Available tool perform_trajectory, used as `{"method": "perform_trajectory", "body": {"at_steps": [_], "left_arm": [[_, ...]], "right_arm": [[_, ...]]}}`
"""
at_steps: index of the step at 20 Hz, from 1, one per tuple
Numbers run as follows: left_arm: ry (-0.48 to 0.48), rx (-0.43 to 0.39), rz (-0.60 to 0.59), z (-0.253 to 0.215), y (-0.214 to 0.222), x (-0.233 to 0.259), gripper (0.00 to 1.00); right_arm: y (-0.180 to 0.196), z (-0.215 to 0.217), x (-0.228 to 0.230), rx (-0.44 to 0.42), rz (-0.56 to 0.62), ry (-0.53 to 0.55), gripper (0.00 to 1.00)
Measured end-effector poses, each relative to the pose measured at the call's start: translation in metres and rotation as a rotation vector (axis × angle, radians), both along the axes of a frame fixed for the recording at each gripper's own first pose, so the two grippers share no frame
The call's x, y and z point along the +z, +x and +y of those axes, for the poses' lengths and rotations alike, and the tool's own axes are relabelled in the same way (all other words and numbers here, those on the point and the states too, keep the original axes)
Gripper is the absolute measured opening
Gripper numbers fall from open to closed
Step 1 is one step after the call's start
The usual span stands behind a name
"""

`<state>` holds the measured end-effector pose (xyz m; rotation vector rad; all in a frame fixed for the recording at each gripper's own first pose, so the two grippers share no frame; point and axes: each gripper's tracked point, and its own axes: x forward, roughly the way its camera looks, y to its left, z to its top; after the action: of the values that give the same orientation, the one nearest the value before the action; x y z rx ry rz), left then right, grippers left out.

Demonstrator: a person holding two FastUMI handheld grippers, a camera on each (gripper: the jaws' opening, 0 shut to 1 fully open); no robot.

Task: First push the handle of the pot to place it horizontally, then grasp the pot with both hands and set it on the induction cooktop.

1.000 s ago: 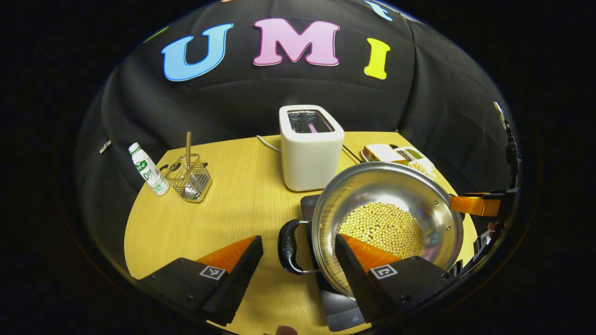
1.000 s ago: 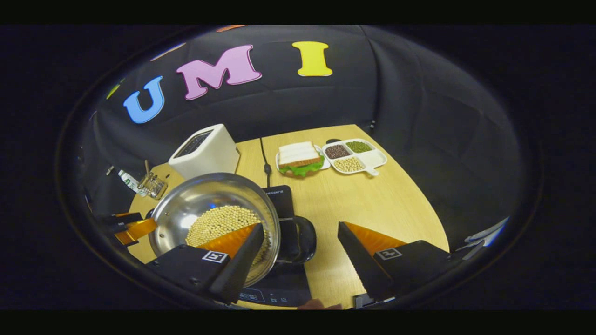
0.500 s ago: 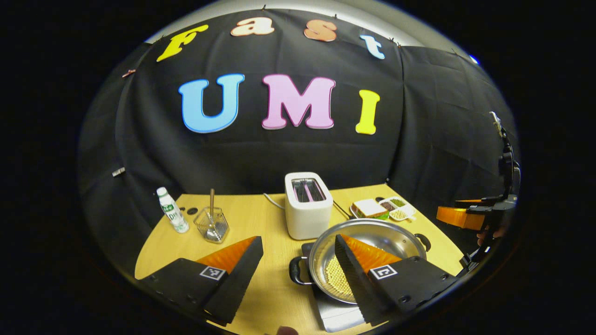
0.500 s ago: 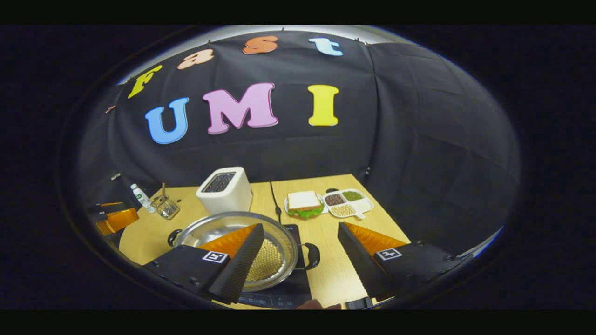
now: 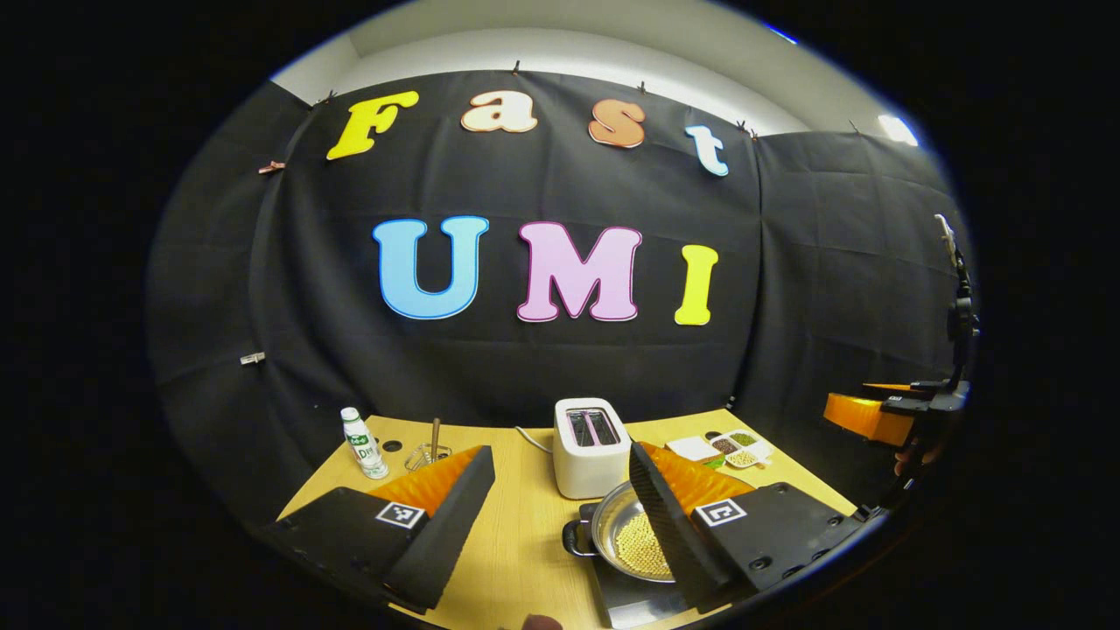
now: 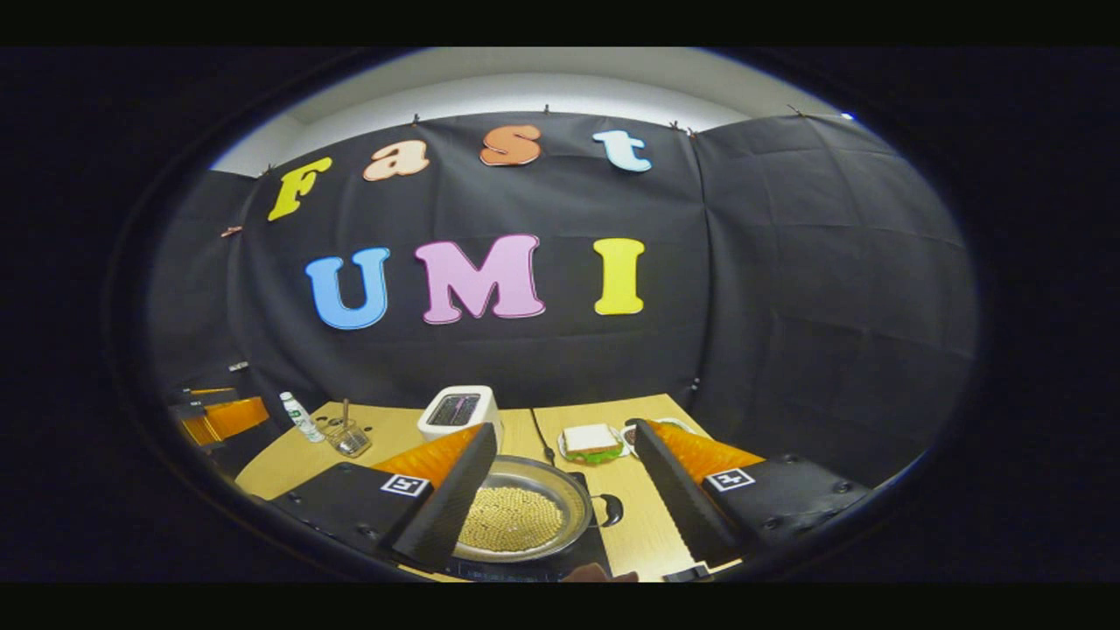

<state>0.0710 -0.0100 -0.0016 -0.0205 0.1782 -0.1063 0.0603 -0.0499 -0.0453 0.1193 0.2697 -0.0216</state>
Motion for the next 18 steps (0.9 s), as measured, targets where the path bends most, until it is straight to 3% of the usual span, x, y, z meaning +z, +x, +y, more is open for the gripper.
{"method": "perform_trajectory", "body": {"at_steps": [10,18], "left_arm": [[0.002,0.009,-0.075,0.013,-0.035,0.027,0.96],[-0.017,0.046,-0.108,0.033,-0.054,0.028,0.96]], "right_arm": [[-0.031,-0.003,0.044,-0.052,-0.123,0.026,0.98],[-0.044,0.013,0.056,-0.026,-0.172,-0.014,0.98]]}}
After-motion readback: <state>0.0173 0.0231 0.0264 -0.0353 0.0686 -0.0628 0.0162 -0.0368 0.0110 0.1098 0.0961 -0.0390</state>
